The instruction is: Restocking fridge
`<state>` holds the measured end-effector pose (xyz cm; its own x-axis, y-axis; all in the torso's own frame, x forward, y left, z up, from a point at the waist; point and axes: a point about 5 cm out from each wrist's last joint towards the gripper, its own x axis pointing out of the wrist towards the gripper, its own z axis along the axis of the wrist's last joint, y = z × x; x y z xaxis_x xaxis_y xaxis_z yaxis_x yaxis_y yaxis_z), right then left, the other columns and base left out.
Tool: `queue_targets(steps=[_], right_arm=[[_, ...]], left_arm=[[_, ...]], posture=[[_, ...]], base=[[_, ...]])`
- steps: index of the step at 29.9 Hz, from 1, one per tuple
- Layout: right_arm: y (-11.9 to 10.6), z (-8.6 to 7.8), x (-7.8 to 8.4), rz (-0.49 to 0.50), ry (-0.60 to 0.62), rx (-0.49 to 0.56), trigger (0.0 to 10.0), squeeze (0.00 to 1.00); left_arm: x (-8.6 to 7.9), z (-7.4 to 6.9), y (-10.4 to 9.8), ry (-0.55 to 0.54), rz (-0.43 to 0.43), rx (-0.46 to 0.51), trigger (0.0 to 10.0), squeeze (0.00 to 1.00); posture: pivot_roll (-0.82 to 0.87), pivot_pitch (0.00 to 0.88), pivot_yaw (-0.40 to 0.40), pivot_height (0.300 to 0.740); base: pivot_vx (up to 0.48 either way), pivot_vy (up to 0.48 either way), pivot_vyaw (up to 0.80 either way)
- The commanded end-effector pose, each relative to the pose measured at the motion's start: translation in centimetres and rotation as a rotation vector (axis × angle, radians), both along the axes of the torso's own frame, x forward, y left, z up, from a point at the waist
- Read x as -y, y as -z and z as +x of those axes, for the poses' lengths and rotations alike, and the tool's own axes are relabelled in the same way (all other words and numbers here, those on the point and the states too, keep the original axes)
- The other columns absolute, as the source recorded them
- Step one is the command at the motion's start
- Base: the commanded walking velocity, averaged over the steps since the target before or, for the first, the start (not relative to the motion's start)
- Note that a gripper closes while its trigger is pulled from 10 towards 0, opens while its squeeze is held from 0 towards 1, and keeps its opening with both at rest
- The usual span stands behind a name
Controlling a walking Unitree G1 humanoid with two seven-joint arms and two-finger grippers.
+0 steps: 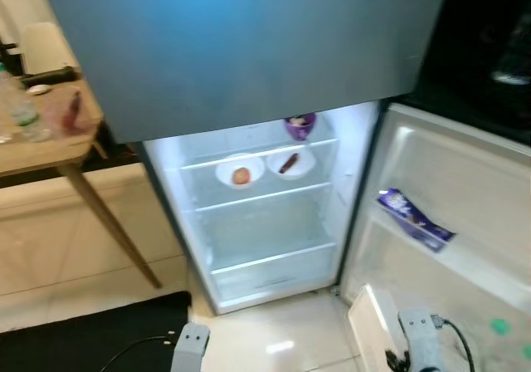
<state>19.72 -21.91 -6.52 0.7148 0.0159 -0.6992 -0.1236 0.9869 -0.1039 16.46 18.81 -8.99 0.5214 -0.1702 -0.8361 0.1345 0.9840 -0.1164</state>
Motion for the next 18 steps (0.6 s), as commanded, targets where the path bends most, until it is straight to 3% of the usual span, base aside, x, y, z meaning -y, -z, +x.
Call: queue_targets(steps=[1,12,18], right_arm=[[-0.7,1.4,-1.1,0.039,-0.033,0.063,10.0,0.00],[-2.6,4.3,-3.2,0.113,-0.149,0.167,10.0,0.00],[-2.0,3.8,-3.2,0.064,-0.163,0.116,10.0,0.00]], left_arm=[[-0.5,-0.4,0.1,-0.003,0.016,-0.017,10.0,0.00],[-0.4,-0.3,0.1,-0.010,0.013,-0.009,10.0,0.00],[-0.3,-0.2,0.1,-0.023,0.012,-0.011,10.0,0.00]], posture=[[-0.10,0.035,0.034,0.740],[-0.10,0.038,0.030,0.740],[-0.09,0.025,0.028,0.740]], base=[[0.000,0.000,0.00],[0.000,0.000,0.00],[0.000,0.000,0.00]])
